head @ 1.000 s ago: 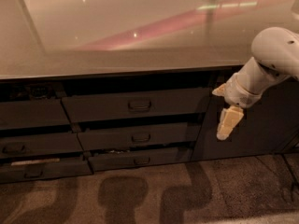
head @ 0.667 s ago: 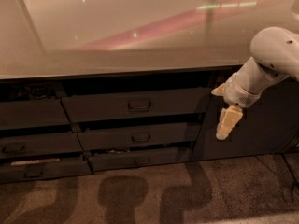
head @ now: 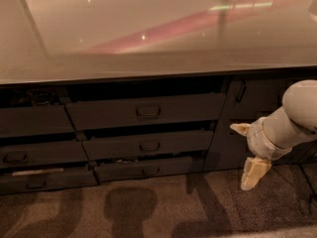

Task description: Open top drawer

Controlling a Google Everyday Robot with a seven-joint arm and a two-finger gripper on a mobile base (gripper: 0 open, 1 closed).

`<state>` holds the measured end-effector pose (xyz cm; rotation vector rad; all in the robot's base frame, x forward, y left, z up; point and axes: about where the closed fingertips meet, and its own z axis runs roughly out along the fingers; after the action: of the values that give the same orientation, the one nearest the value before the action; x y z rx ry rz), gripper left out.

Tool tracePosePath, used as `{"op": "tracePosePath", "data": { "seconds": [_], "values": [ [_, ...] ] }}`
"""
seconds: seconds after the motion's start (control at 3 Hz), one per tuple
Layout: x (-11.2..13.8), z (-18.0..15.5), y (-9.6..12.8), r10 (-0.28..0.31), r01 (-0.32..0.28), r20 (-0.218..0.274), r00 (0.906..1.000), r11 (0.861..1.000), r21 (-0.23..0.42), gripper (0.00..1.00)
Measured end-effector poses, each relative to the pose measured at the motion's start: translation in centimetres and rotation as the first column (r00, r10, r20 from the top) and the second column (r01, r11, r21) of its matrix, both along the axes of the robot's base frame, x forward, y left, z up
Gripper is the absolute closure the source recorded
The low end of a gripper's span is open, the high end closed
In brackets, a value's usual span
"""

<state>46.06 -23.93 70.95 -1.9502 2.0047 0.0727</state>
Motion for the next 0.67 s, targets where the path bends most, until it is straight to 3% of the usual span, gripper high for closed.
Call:
{"op": "tracePosePath", "data": {
  "seconds": [0.33, 0.67],
  "values": [
    [0.0, 0.0, 0.0, 0.000, 0.000, 0.000, 1.0000, 1.000, 0.000, 0.00],
    [2.2, -0.7, -0.4, -0.033, 0.033, -0.047, 0.9984, 0.999, -0.013, 0.00]
  ]
}}
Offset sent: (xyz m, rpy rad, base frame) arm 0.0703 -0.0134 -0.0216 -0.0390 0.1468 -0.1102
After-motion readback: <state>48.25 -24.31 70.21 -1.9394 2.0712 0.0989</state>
